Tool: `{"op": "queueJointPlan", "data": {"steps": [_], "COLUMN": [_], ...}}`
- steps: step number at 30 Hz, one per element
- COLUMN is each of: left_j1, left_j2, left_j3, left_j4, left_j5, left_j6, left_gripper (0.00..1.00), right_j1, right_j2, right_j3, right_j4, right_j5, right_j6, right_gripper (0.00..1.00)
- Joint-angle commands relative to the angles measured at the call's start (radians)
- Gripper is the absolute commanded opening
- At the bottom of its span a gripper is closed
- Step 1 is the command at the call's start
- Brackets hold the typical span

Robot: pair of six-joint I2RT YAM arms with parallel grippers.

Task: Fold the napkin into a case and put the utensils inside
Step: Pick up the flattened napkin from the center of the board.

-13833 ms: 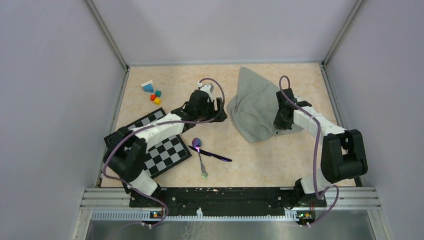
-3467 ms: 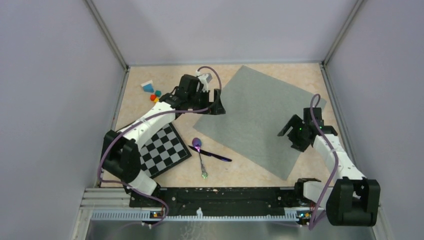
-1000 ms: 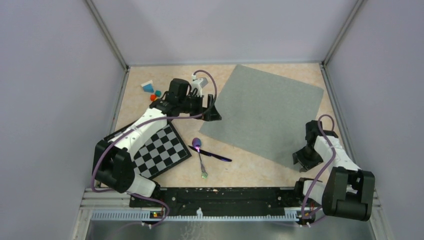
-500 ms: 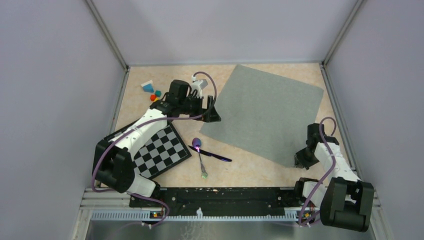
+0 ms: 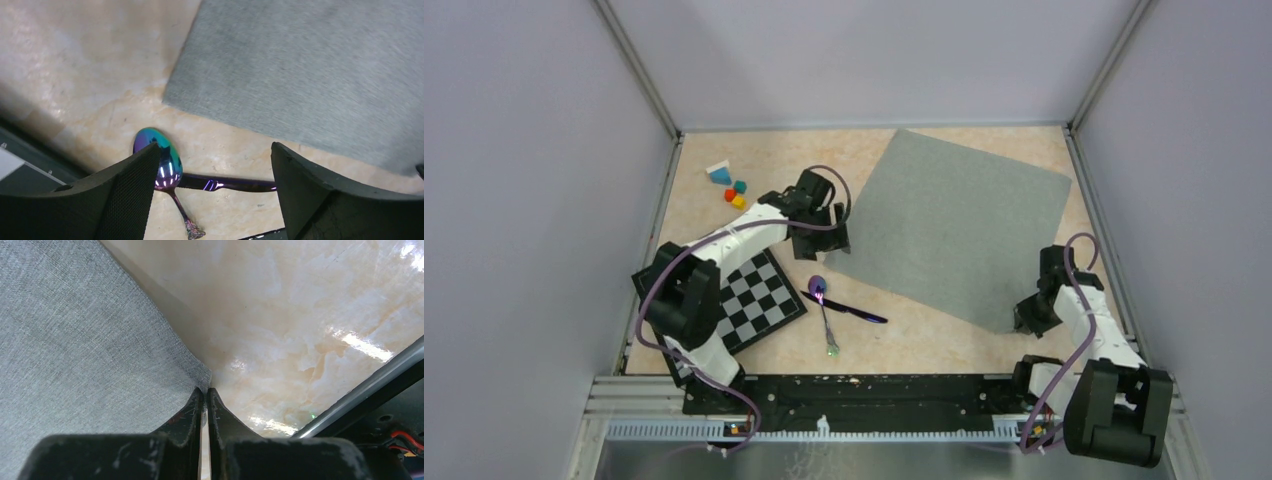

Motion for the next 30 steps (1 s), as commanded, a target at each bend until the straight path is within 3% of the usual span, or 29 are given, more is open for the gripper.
{"op": "queueJointPlan", "data": {"steps": [1, 7, 10, 16, 30], "left_j1": [-0.045, -0.110, -0.126, -0.127, -0.103], "left_j2": [0.049, 0.198, 0.262, 0.332, 0.394], "left_j3": [0.101, 0.253, 0.327, 0.377, 0.317], "left_j4": [-0.185, -0.323, -0.414, -0.437, -0.331], "left_j5": [-0.273, -0.396, -0.461, -0.480, -0.424], "left_j6": [-0.267, -0.370, -0.414, -0.402, -0.380], "left_gripper": [0.82, 0.64, 0.64, 0.60, 0.62], "right_j1": [-0.006, -0.006, -0.006, -0.006, -0.006], "right_j2": [-0.031, -0.079, -0.110, -0.124, -0.125], "right_j3": [0.038, 0.013, 0.006, 0.001, -0.005], "right_j4": [-0.011, 0.020, 0.034, 0.042, 0.042], "right_j5": [0.015, -0.008, -0.016, -0.027, -0.034], "right_j6": [0.005, -0.030, -0.040, -0.046, -0.049], "right_gripper": [0.00, 0.00, 0.00, 0.00, 0.00]}}
